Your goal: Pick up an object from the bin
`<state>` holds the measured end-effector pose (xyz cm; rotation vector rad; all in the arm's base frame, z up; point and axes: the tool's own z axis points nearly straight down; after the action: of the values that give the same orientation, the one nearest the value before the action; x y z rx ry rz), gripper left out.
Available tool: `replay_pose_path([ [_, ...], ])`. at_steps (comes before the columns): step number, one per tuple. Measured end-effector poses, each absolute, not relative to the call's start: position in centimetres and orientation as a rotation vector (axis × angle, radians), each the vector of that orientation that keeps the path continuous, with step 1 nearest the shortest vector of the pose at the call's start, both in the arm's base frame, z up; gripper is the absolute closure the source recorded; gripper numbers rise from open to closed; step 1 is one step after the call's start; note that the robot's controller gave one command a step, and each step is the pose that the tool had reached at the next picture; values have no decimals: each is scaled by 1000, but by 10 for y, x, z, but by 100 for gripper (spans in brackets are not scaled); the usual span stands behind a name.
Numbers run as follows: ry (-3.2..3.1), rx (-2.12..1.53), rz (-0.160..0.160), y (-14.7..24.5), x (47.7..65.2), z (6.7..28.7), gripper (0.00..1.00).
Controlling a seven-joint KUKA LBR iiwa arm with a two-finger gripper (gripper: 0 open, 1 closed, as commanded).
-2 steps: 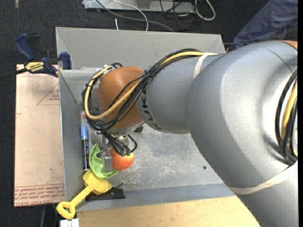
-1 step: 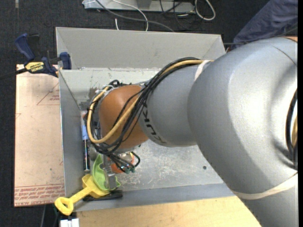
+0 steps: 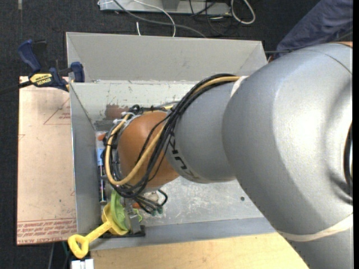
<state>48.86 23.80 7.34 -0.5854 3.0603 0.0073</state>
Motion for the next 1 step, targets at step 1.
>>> replay_pose_path([
  [1, 3096, -362, 13, 230, 489, 202, 100],
])
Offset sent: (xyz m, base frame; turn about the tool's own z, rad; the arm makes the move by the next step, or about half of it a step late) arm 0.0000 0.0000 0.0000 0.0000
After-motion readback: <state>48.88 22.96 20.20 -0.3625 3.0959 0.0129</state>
